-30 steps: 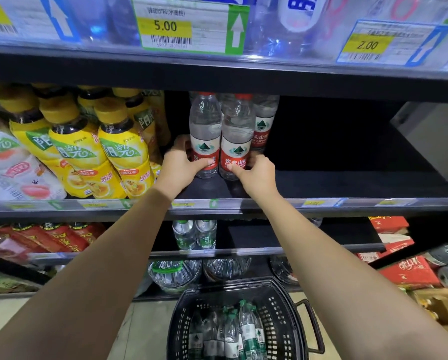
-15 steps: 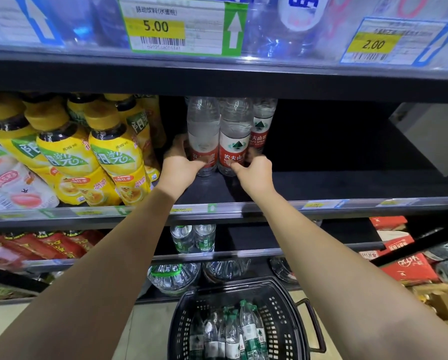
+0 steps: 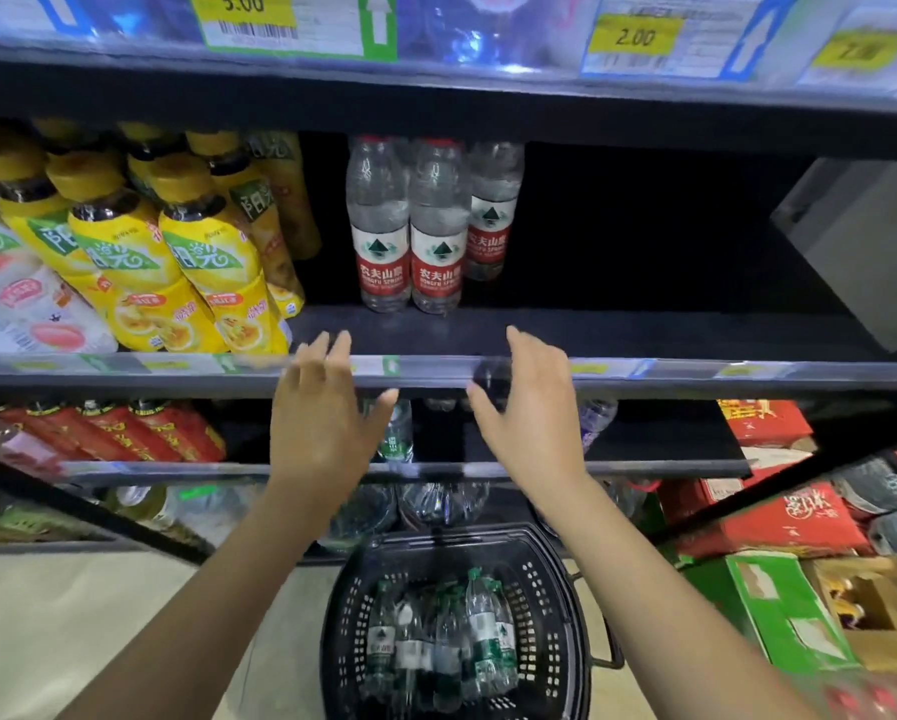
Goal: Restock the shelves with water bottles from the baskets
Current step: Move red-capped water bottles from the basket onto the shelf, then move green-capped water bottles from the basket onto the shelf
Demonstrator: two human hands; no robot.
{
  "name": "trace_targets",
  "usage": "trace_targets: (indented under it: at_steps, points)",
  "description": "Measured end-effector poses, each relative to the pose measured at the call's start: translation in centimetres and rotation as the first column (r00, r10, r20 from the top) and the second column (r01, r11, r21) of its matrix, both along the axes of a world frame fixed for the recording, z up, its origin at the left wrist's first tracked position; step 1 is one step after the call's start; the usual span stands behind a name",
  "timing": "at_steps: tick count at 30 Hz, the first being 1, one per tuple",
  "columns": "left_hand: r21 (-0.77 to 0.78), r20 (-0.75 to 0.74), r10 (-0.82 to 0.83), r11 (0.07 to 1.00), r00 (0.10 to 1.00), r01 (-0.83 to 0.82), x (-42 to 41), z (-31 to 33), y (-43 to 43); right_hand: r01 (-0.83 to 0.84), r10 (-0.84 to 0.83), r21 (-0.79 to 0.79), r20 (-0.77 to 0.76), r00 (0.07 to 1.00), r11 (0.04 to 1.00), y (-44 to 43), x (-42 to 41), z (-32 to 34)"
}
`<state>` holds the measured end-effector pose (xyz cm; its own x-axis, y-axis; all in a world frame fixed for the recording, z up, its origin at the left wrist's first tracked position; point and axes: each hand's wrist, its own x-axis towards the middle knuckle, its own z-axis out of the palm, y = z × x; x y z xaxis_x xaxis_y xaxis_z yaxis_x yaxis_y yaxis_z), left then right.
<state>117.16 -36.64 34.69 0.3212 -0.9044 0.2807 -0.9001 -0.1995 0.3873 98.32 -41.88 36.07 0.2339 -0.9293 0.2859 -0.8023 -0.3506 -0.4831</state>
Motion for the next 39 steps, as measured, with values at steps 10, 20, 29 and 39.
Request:
trace_targets:
  at_steps: [10, 20, 29, 39]
  points:
    - [0.464, 0.188, 0.029, 0.878, 0.982, -0.115, -11.5, -11.2, 13.9, 0.018, 0.173, 0.413, -0.421, 0.89, 0.91, 9.8, -14.1, -11.5]
    - [0.846, -0.034, 0.206, 0.527, 0.978, -0.081, -17.1, -25.8, 21.3, 0.183, 0.127, 0.839, -0.285, 0.95, 0.512, 17.2, -19.6, -26.9]
    - [0.903, -0.069, 0.21, 0.429, 0.975, -0.028, -15.7, -41.9, 20.3, 0.223, 0.176, 0.881, -0.32, 0.931, 0.417, 17.4, -17.0, -42.0]
    - [0.907, -0.179, 0.255, 0.417, 0.95, 0.059, -14.9, -63.0, 14.9, 0.217, 0.116, 0.863, -0.3, 0.947, 0.457, 13.6, -12.7, -64.5]
